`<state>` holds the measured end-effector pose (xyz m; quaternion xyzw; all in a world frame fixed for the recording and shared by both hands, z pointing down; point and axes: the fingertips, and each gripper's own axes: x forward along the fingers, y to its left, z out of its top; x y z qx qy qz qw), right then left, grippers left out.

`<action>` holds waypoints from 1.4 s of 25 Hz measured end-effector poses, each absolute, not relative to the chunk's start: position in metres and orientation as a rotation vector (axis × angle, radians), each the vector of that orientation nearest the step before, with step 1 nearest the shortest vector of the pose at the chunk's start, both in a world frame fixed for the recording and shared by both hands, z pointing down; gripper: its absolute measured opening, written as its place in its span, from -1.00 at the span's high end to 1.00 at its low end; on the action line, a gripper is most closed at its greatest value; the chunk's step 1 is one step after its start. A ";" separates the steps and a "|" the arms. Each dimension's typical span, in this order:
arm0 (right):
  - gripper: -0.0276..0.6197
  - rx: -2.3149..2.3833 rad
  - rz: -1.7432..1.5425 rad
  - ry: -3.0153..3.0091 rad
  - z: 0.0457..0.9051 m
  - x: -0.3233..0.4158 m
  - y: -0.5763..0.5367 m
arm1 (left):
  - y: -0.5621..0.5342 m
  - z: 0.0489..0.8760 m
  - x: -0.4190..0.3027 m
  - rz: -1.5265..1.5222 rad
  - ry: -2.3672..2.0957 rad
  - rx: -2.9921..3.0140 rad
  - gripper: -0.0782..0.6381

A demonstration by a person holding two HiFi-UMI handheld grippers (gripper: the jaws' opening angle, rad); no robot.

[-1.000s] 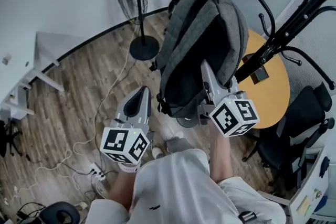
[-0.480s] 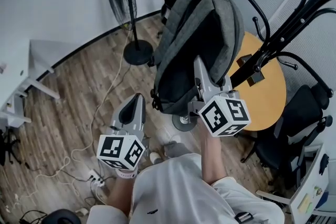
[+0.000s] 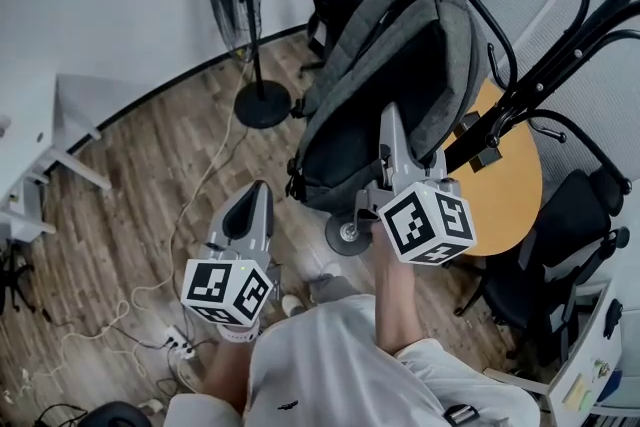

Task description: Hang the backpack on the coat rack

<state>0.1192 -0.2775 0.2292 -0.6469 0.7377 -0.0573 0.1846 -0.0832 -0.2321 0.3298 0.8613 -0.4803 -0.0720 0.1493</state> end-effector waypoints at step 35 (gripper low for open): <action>0.63 -1.787 -0.375 1.749 0.240 0.131 -0.265 | -0.197 0.327 -0.114 -0.231 -1.439 2.460 0.74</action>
